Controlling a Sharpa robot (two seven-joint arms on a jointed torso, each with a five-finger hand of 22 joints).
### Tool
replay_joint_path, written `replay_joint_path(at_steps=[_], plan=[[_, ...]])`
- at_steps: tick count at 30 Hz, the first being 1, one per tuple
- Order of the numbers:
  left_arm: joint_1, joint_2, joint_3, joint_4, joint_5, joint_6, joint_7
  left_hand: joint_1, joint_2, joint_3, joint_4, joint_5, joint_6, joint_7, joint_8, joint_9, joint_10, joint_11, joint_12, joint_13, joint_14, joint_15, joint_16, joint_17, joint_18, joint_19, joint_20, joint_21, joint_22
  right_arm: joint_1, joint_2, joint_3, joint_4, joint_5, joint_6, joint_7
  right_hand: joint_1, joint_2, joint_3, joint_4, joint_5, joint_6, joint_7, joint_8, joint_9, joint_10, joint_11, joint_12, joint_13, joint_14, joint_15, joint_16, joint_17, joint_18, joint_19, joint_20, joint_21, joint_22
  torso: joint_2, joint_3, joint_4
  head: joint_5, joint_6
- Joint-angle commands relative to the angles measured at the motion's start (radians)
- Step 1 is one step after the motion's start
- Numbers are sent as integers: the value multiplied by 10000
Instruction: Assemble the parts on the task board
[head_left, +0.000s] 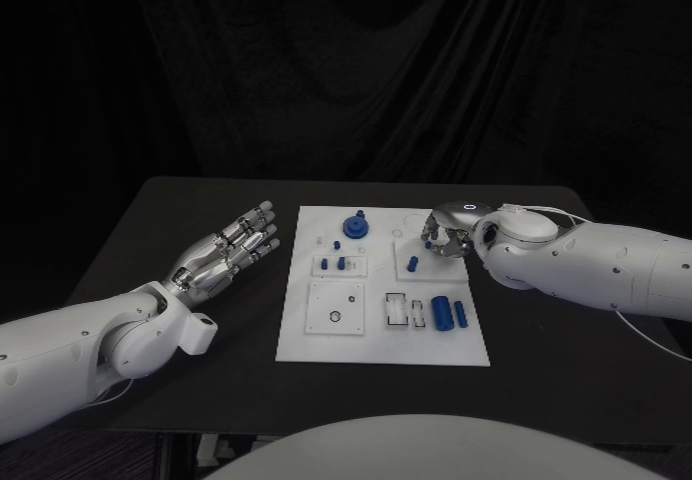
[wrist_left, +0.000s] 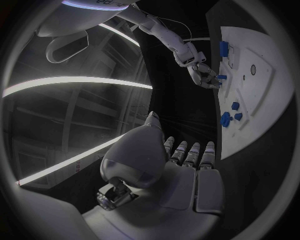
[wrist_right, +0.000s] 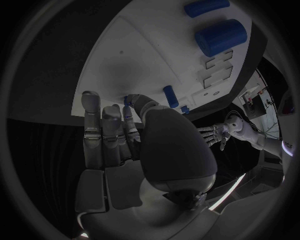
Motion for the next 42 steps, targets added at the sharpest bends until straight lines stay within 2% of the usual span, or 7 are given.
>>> replay_joint_path(at_steps=[1, 9, 17, 22, 31, 36, 42], plan=[[-17, 32, 9, -5, 111, 229, 1963, 138, 0, 49, -59, 171, 0, 72, -9, 13, 19, 82, -1, 8, -4, 99, -38, -16, 3, 15, 71, -18, 14, -50, 46, 9, -65, 115, 16, 120, -148, 6, 73, 33, 13, 55, -2, 40, 12, 97, -4, -53, -33, 77, 16, 82, 21, 26, 88, 4, 92, 628, -17, -5, 28, -30, -1], [-29, 59, 9, -30, 111, 297, 1914, 176, 31, 77, -63, 238, 9, 86, -8, 14, 21, 102, 3, 10, -4, 124, -38, -16, 18, 19, 108, -13, 35, -116, 146, 11, -228, 319, -130, 235, -205, 24, 96, 53, -104, 69, -36, 42, 29, 234, -26, -53, -135, 122, 20, 143, 42, 19, 122, 10, 187, 638, -21, -6, 13, 65, -1], [-41, 52, 9, -51, 112, 345, 1834, 184, 52, 89, -39, 262, 15, 108, -7, 16, 29, 152, 17, 14, -4, 180, -38, -16, 25, 24, 165, -9, 56, -223, 197, 12, -349, 392, -268, 327, -230, 77, 124, 53, -335, 176, -42, 94, 75, 429, -57, -18, -252, 152, 18, 189, 46, 14, 148, 19, 270, 644, -19, -3, 6, 68, -1], [-47, 58, 9, -73, 112, 378, 1750, 189, 60, 96, -33, 278, 17, 118, -6, 17, 31, 168, 20, 14, -4, 199, -38, -16, 27, 24, 185, -9, 53, -276, 226, 14, -428, 402, -293, 339, -149, 140, 161, -37, -356, 527, -1, 286, 212, 653, -107, 34, -371, 203, 0, 271, 71, 2, 203, 8, 423, 670, -26, 1, 33, 41, -1], [-71, 97, 9, -125, 112, 444, 1658, 220, 87, 129, -31, 347, 16, 161, -6, 17, 28, 212, 15, 13, -4, 255, -38, -16, 28, 29, 239, -4, 71, -298, 224, 15, -470, 405, -569, 451, 73, 304, 164, -319, -159, 1019, 69, 641, 581, 1359, -277, 282, -457, 320, -101, 439, 143, -35, 335, -74, 841, 744, -25, 0, 24, 32, -1], [-90, 123, 9, -148, 112, 470, 1622, 229, 89, 138, -32, 358, 23, 174, -5, 19, 28, 224, 15, 13, -4, 273, -38, -16, 28, 30, 256, -4, 73, -301, 220, 15, -469, 405, -905, 582, 190, 452, 105, -478, -288, 1306, 107, 890, 884, 1735, -399, 387, -511, 400, -194, 513, 168, -56, 403, -153, 1072, 775, -23, 3, 24, 31, -1], [-112, 153, 9, -171, 112, 502, 1581, 262, 93, 167, -51, 385, 13, 195, -6, 18, 27, 244, 15, 13, -4, 305, -38, -16, 28, 34, 289, 0, 86, -302, 236, 16, -499, 406, -1221, 703, 229, 511, 27, -560, -464, 1373, 115, 998, 1100, 1996, -465, 391, -596, 488, -247, 619, 226, -93, 477, -208, 1335, 815, -27, 7, 25, 19, -1]])
